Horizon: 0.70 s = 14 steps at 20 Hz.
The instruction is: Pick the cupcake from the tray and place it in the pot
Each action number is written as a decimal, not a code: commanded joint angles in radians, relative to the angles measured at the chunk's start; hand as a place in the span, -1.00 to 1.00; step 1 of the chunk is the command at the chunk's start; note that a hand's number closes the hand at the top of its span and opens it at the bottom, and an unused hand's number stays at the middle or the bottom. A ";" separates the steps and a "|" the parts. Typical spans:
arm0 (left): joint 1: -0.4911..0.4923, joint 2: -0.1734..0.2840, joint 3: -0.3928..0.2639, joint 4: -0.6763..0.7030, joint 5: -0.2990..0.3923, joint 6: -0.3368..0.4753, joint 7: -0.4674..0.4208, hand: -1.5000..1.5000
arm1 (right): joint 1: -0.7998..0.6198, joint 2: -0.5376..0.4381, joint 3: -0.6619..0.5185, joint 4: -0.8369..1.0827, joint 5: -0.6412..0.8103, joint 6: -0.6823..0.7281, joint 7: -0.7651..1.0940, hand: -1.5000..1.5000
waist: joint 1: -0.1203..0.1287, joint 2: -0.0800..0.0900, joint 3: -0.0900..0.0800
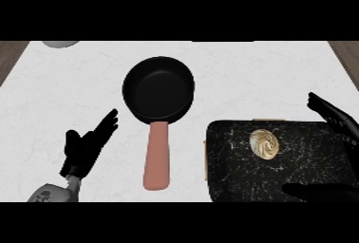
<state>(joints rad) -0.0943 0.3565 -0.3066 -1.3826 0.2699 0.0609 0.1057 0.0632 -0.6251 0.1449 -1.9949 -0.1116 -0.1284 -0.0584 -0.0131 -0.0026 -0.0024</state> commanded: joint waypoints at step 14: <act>-0.044 -0.048 0.015 0.053 -0.049 -0.034 -0.004 0.00 | -0.204 -0.068 0.167 0.244 -0.043 0.312 0.424 -1.00 | 0.028 0.008 0.003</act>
<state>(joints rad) -0.1268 0.3142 -0.3008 -1.3471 0.2287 0.0313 0.0989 -0.1230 -0.6888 0.2498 -1.8728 -0.2041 0.0915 0.4050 0.0143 0.0027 -0.0001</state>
